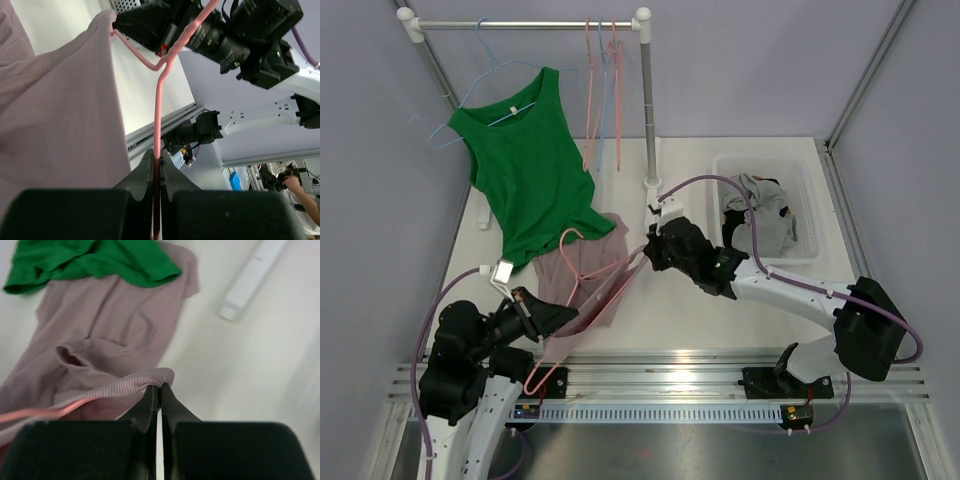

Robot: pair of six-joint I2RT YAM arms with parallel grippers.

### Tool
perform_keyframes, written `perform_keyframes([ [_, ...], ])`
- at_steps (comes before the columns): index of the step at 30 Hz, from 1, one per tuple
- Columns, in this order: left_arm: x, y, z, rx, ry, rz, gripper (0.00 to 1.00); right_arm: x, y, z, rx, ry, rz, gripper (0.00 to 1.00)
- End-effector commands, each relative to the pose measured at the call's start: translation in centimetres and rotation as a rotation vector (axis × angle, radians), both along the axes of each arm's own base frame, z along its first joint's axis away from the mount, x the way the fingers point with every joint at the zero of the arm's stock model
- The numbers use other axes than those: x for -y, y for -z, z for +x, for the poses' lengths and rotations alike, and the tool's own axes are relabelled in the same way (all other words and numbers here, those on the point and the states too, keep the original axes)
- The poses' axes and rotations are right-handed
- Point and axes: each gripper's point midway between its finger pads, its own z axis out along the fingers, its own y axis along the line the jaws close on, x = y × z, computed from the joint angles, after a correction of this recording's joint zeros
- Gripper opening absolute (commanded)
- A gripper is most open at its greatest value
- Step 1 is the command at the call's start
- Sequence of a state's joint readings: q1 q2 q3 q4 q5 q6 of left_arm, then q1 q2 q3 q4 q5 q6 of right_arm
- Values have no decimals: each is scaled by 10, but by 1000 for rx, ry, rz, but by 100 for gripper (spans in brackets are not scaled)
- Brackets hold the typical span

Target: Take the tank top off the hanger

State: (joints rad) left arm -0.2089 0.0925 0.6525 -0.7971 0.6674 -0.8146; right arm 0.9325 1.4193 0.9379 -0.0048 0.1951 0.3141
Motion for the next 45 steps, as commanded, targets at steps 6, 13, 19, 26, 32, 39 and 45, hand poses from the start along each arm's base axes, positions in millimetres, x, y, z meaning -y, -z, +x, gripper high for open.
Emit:
perform_keyframes([
  [6,9,-56,-23,154,124,-45,0,81,-18,65,35,321,-87,0],
  [13,10,-143,-20,414,112,-153,0,80,-103,15,96,159,156,0],
  [19,6,-252,-38,875,138,-338,0,86,-210,-58,181,-82,421,0],
  [26,-9,-339,-26,1326,11,-429,0,88,-242,-116,136,-313,426,0],
  [32,-16,-360,44,1287,-209,-313,0,114,-210,-118,92,-218,315,0],
  [39,-51,-317,86,1178,-502,-206,0,117,-198,-139,74,-295,332,0],
  [45,-74,-240,138,743,-637,110,0,101,-157,-125,-34,-275,289,0],
])
